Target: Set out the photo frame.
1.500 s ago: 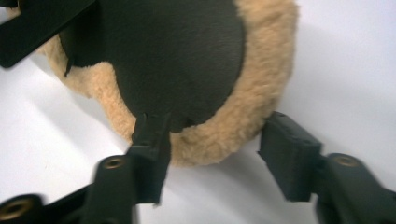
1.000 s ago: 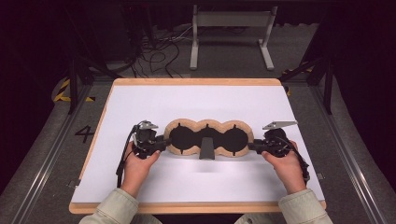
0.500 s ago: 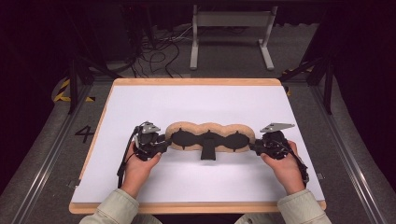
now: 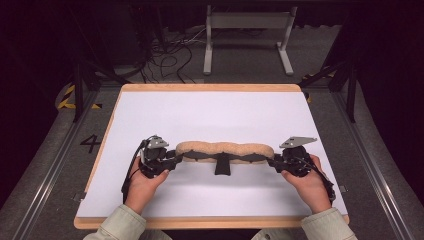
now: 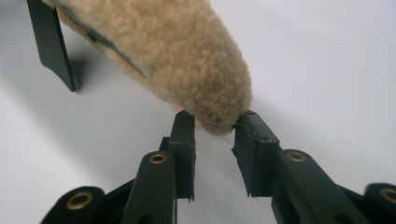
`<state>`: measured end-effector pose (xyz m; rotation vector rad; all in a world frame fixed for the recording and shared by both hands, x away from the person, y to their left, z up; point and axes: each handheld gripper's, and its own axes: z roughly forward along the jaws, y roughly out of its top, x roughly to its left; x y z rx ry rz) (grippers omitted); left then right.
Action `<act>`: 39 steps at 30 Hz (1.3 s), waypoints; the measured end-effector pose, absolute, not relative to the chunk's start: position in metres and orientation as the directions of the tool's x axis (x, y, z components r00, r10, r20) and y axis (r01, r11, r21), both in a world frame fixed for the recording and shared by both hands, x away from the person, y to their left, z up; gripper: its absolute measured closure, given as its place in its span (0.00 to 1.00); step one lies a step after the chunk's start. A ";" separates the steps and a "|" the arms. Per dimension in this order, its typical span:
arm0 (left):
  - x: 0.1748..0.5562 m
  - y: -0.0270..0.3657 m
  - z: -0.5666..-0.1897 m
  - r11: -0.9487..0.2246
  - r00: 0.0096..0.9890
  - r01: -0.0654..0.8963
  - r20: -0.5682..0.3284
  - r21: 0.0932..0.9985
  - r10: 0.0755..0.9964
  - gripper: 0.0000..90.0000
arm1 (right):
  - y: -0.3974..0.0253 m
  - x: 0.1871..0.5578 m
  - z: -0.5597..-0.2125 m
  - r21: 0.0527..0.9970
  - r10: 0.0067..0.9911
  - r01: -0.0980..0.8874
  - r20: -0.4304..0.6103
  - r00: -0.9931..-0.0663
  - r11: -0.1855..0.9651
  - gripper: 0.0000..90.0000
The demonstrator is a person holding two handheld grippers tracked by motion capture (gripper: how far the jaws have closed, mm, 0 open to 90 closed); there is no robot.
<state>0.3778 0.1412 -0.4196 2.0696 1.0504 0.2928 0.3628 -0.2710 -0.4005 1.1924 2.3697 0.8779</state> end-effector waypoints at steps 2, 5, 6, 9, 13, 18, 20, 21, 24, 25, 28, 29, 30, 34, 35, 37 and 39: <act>0.375 0.140 -0.420 -0.366 0.628 0.592 -0.126 0.718 0.768 0.76 | -0.271 0.360 -0.400 0.659 0.801 0.587 -0.039 -0.598 0.470 0.77; 0.375 0.140 -0.423 -0.385 0.632 0.611 -0.135 0.692 0.763 0.78 | -0.271 0.358 -0.400 0.663 0.795 0.577 -0.045 -0.605 0.477 0.77; 0.375 0.141 -0.425 -0.383 0.635 0.614 -0.144 0.690 0.759 0.79 | -0.271 0.357 -0.400 0.665 0.792 0.572 -0.047 -0.609 0.480 0.75; 0.376 0.146 -0.425 -0.357 0.629 0.638 -0.195 0.683 0.752 0.79 | -0.272 0.358 -0.401 0.668 0.785 0.564 -0.048 -0.618 0.485 0.75; 0.369 0.148 -0.424 -0.374 0.639 0.631 -0.182 0.680 0.747 0.80 | -0.274 0.357 -0.398 0.676 0.781 0.552 -0.057 -0.622 0.489 0.76; 0.361 0.150 -0.420 -0.394 0.661 0.632 -0.198 0.668 0.724 0.88 | -0.280 0.354 -0.390 0.680 0.774 0.545 -0.054 -0.630 0.491 0.85; 0.356 0.149 -0.415 -0.418 0.686 0.612 -0.188 0.671 0.703 0.90 | -0.281 0.353 -0.390 0.672 0.768 0.546 -0.055 -0.638 0.501 0.91; 0.354 0.148 -0.413 -0.427 0.696 0.602 -0.181 0.675 0.695 0.91 | -0.281 0.353 -0.390 0.670 0.768 0.546 -0.057 -0.638 0.504 0.92; 0.351 0.144 -0.408 -0.441 0.713 0.585 -0.171 0.681 0.680 0.94 | -0.282 0.352 -0.389 0.661 0.769 0.548 -0.067 -0.636 0.512 0.98; 0.350 0.142 -0.406 -0.453 0.724 0.574 -0.164 0.682 0.670 0.94 | -0.283 0.351 -0.389 0.657 0.769 0.548 -0.077 -0.635 0.518 0.99; 0.348 0.136 -0.404 -0.492 0.747 0.561 -0.151 0.666 0.647 0.98 | -0.287 0.350 -0.386 0.652 0.773 0.550 -0.091 -0.627 0.522 1.00; 0.348 0.136 -0.404 -0.492 0.747 0.561 -0.151 0.666 0.647 0.98 | -0.288 0.349 -0.384 0.654 0.773 0.547 -0.093 -0.627 0.522 1.00; 0.349 0.135 -0.405 -0.508 0.754 0.558 -0.144 0.656 0.642 0.98 | -0.288 0.349 -0.384 0.654 0.773 0.547 -0.093 -0.627 0.522 1.00; 0.352 0.128 -0.410 -0.558 0.766 0.561 -0.129 0.612 0.629 1.00 | -0.294 0.349 -0.382 0.667 0.787 0.549 -0.092 -0.610 0.504 1.00; 0.353 0.127 -0.411 -0.569 0.769 0.560 -0.121 0.602 0.628 1.00 | -0.296 0.350 -0.382 0.670 0.789 0.547 -0.094 -0.608 0.501 1.00; 0.355 0.124 -0.414 -0.594 0.772 0.566 -0.115 0.572 0.625 1.00 | -0.297 0.352 -0.383 0.679 0.796 0.547 -0.094 -0.598 0.491 1.00; 0.357 0.121 -0.416 -0.606 0.771 0.567 -0.100 0.558 0.629 1.00 | -0.298 0.354 -0.385 0.680 0.804 0.553 -0.093 -0.587 0.482 1.00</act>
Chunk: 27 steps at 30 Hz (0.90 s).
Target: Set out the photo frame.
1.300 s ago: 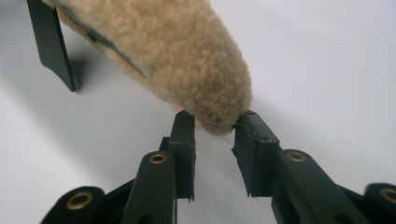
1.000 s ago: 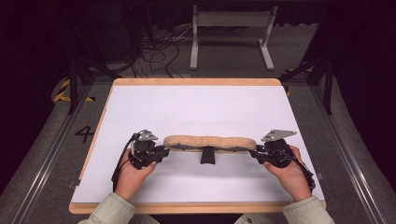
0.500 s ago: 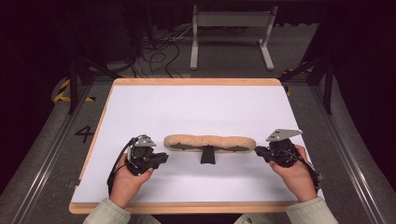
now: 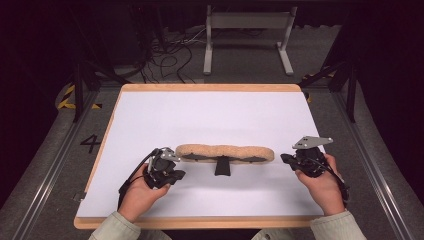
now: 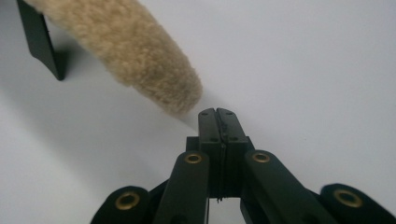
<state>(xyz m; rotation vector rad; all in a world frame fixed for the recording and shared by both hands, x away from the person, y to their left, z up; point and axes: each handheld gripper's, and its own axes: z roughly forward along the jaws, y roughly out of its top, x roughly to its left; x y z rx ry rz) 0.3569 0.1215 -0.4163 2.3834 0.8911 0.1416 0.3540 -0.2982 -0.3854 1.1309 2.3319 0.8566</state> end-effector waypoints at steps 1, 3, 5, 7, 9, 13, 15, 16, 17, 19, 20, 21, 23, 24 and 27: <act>0.358 0.121 -0.417 -0.612 0.771 0.566 -0.093 0.552 0.630 1.00 | -0.298 0.355 -0.387 0.682 0.808 0.554 -0.094 -0.581 0.478 1.00; 0.362 0.118 -0.419 -0.613 0.767 0.571 -0.089 0.546 0.636 1.00 | -0.296 0.358 -0.390 0.681 0.809 0.553 -0.099 -0.580 0.480 1.00; 0.369 0.115 -0.422 -0.623 0.762 0.568 -0.056 0.538 0.645 1.00 | -0.294 0.360 -0.394 0.678 0.808 0.551 -0.109 -0.579 0.486 1.00; 0.375 0.113 -0.425 -0.619 0.751 0.571 -0.038 0.539 0.660 1.00 | -0.291 0.363 -0.397 0.672 0.807 0.554 -0.113 -0.579 0.492 1.00; 0.377 0.113 -0.425 -0.619 0.753 0.566 -0.035 0.544 0.657 1.00 | -0.290 0.365 -0.398 0.672 0.809 0.555 -0.113 -0.577 0.490 1.00; 0.380 0.106 -0.426 -0.614 0.757 0.540 -0.013 0.575 0.653 1.00 | -0.288 0.370 -0.401 0.682 0.818 0.551 -0.121 -0.563 0.480 1.00; 0.382 0.106 -0.427 -0.600 0.748 0.544 -0.015 0.587 0.663 1.00 | -0.286 0.372 -0.401 0.693 0.823 0.543 -0.128 -0.554 0.474 1.00; 0.382 0.107 -0.428 -0.588 0.739 0.554 -0.022 0.590 0.673 1.00 | -0.285 0.373 -0.401 0.697 0.821 0.536 -0.135 -0.554 0.476 1.00; 0.384 0.108 -0.428 -0.585 0.737 0.548 -0.015 0.599 0.676 1.00 | -0.283 0.373 -0.401 0.700 0.821 0.533 -0.135 -0.555 0.476 1.00; 0.384 0.109 -0.428 -0.562 0.716 0.546 0.001 0.621 0.698 1.00 | -0.283 0.373 -0.401 0.700 0.817 0.528 -0.138 -0.559 0.480 1.00; 0.387 0.112 -0.428 -0.545 0.710 0.557 -0.018 0.626 0.704 1.00 | -0.279 0.373 -0.401 0.701 0.804 0.516 -0.139 -0.578 0.492 1.00; 0.387 0.112 -0.428 -0.545 0.710 0.557 -0.018 0.626 0.704 1.00 | -0.278 0.372 -0.401 0.701 0.802 0.516 -0.137 -0.581 0.493 1.00; 0.387 0.112 -0.429 -0.549 0.707 0.554 -0.004 0.626 0.708 1.00 | -0.276 0.371 -0.401 0.696 0.796 0.510 -0.149 -0.587 0.506 1.00; 0.387 0.112 -0.429 -0.549 0.707 0.554 -0.004 0.626 0.708 1.00 | -0.275 0.371 -0.400 0.694 0.794 0.509 -0.151 -0.589 0.509 1.00; 0.387 0.112 -0.428 -0.534 0.697 0.563 -0.014 0.631 0.717 1.00 | -0.275 0.369 -0.400 0.692 0.792 0.512 -0.145 -0.593 0.510 1.00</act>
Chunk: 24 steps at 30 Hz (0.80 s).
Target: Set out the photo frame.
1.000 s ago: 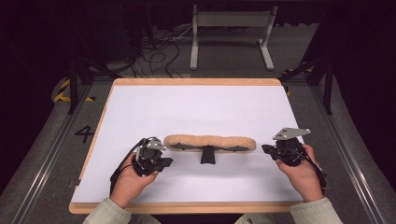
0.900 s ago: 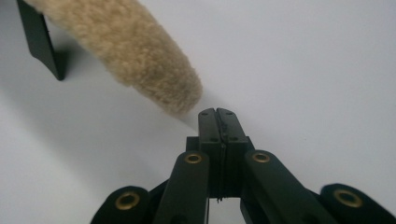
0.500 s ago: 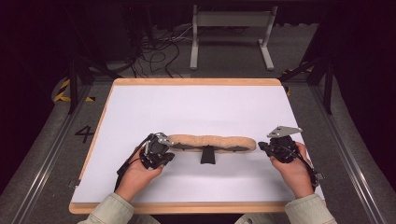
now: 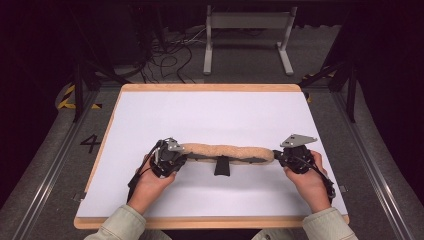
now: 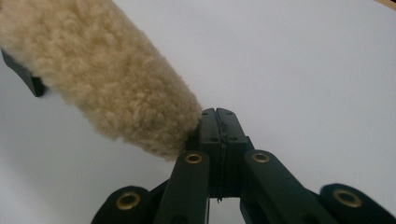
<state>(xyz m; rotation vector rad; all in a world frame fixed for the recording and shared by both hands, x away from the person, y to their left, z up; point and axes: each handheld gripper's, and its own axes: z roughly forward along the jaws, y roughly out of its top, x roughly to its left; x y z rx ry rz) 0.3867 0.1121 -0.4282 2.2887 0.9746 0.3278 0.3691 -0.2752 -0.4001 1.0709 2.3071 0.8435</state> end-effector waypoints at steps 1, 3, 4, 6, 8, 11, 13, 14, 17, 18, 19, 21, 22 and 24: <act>0.390 0.114 -0.428 -0.537 0.700 0.552 -0.004 0.637 0.714 1.00 | -0.275 0.368 -0.400 0.691 0.789 0.510 -0.146 -0.596 0.513 1.00; 0.394 0.115 -0.429 -0.518 0.690 0.561 -0.018 0.646 0.724 1.00 | -0.275 0.366 -0.399 0.687 0.784 0.511 -0.141 -0.604 0.517 1.00; 0.397 0.115 -0.429 -0.515 0.687 0.564 -0.021 0.646 0.726 1.00 | -0.274 0.364 -0.399 0.685 0.781 0.511 -0.138 -0.609 0.519 1.00; 0.399 0.115 -0.429 -0.509 0.684 0.564 -0.022 0.650 0.729 1.00 | -0.274 0.363 -0.399 0.682 0.777 0.511 -0.135 -0.615 0.523 1.00; 0.403 0.116 -0.429 -0.496 0.675 0.574 -0.034 0.652 0.737 1.00 | -0.273 0.360 -0.398 0.677 0.770 0.511 -0.132 -0.624 0.530 1.00; 0.405 0.118 -0.430 -0.482 0.664 0.578 -0.036 0.659 0.747 1.00 | -0.271 0.354 -0.398 0.669 0.756 0.504 -0.136 -0.640 0.546 1.00; 0.402 0.120 -0.427 -0.472 0.667 0.568 -0.041 0.674 0.744 1.00 | -0.271 0.351 -0.398 0.668 0.749 0.499 -0.135 -0.649 0.553 1.00; 0.399 0.120 -0.424 -0.474 0.676 0.559 -0.043 0.681 0.736 1.00 | -0.271 0.350 -0.398 0.671 0.750 0.499 -0.130 -0.649 0.548 1.00; 0.391 0.116 -0.420 -0.469 0.695 0.538 -0.053 0.701 0.717 1.00 | -0.272 0.350 -0.398 0.672 0.750 0.500 -0.125 -0.649 0.546 1.00; 0.383 0.109 -0.417 -0.471 0.713 0.521 -0.060 0.711 0.698 1.00 | -0.273 0.350 -0.398 0.675 0.755 0.503 -0.125 -0.644 0.540 1.00; 0.383 0.109 -0.417 -0.471 0.713 0.521 -0.060 0.711 0.698 1.00 | -0.273 0.350 -0.398 0.678 0.762 0.505 -0.126 -0.635 0.533 1.00; 0.376 0.101 -0.415 -0.484 0.736 0.495 -0.052 0.721 0.675 1.00 | -0.274 0.350 -0.397 0.682 0.767 0.506 -0.127 -0.629 0.527 1.00; 0.373 0.097 -0.415 -0.485 0.748 0.487 -0.059 0.726 0.662 1.00 | -0.275 0.350 -0.396 0.684 0.771 0.507 -0.130 -0.623 0.525 1.00; 0.363 0.083 -0.413 -0.494 0.784 0.445 -0.059 0.747 0.617 1.00 | -0.280 0.350 -0.395 0.691 0.784 0.511 -0.131 -0.607 0.511 1.00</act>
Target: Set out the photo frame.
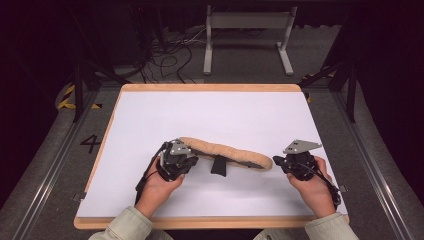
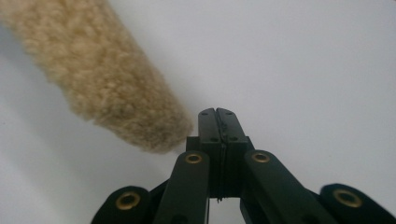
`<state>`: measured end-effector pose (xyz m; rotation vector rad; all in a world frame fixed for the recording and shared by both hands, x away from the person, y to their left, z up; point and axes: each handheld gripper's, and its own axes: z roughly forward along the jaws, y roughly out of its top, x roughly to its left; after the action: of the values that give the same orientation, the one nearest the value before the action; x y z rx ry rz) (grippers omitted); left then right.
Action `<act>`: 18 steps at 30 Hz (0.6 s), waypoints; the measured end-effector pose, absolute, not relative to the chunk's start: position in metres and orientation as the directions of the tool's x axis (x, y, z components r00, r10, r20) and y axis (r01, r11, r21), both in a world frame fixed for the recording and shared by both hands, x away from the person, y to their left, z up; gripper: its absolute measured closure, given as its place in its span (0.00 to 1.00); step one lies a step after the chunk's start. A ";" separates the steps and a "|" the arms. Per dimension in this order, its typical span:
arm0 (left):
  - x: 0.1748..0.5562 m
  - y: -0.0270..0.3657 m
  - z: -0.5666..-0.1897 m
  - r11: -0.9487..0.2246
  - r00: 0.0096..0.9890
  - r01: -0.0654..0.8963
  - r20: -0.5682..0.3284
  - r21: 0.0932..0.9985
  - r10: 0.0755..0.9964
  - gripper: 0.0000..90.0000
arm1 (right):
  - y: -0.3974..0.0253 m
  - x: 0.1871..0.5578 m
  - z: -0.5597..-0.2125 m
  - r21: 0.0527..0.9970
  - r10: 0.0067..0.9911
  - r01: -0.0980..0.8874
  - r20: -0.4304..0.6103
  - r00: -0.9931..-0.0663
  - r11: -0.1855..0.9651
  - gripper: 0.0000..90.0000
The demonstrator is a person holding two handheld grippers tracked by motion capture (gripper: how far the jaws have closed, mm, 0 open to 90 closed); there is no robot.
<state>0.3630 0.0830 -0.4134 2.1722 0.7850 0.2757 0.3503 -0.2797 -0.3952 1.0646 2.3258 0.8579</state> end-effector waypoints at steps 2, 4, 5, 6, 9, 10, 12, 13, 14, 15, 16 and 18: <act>0.359 0.077 -0.413 -0.506 0.797 0.421 -0.041 0.753 0.602 1.00 | -0.281 0.351 -0.395 0.694 0.791 0.517 -0.125 -0.599 0.501 1.00; 0.352 0.066 -0.414 -0.527 0.814 0.384 -0.009 0.758 0.581 1.00 | -0.286 0.351 -0.397 0.694 0.801 0.528 -0.119 -0.587 0.490 1.00; 0.350 0.061 -0.415 -0.525 0.821 0.376 -0.011 0.764 0.571 1.00 | -0.288 0.352 -0.397 0.693 0.805 0.532 -0.118 -0.581 0.486 1.00; 0.349 0.056 -0.415 -0.526 0.826 0.372 -0.014 0.765 0.563 1.00 | -0.290 0.352 -0.398 0.693 0.808 0.535 -0.116 -0.578 0.482 1.00; 0.346 0.036 -0.421 -0.555 0.846 0.354 -0.005 0.753 0.533 1.00 | -0.293 0.352 -0.398 0.697 0.815 0.538 -0.114 -0.569 0.473 1.00; 0.346 0.036 -0.421 -0.555 0.846 0.354 -0.005 0.753 0.533 1.00 | -0.294 0.352 -0.398 0.700 0.816 0.539 -0.111 -0.567 0.469 1.00; 0.346 0.026 -0.424 -0.567 0.853 0.345 0.002 0.748 0.522 1.00 | -0.295 0.352 -0.398 0.701 0.817 0.540 -0.107 -0.566 0.466 1.00; 0.346 0.022 -0.425 -0.570 0.855 0.337 0.010 0.749 0.519 1.00 | -0.296 0.351 -0.398 0.703 0.818 0.540 -0.105 -0.565 0.463 1.00; 0.345 0.017 -0.426 -0.572 0.857 0.330 0.015 0.751 0.515 1.00 | -0.297 0.350 -0.398 0.704 0.822 0.543 -0.102 -0.561 0.458 1.00; 0.345 0.012 -0.426 -0.576 0.858 0.326 0.021 0.749 0.513 1.00 | -0.298 0.350 -0.398 0.703 0.821 0.543 -0.103 -0.562 0.459 1.00; 0.345 0.007 -0.427 -0.579 0.855 0.320 0.035 0.750 0.517 1.00 | -0.299 0.348 -0.398 0.704 0.825 0.545 -0.102 -0.556 0.455 1.00; 0.345 -0.002 -0.429 -0.586 0.851 0.307 0.060 0.750 0.522 1.00 | -0.301 0.346 -0.398 0.707 0.827 0.546 -0.099 -0.553 0.449 1.00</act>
<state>0.3453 -0.0024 -0.4292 2.2368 0.5989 0.3516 0.3461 -0.3010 -0.3978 1.1547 2.2715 0.8776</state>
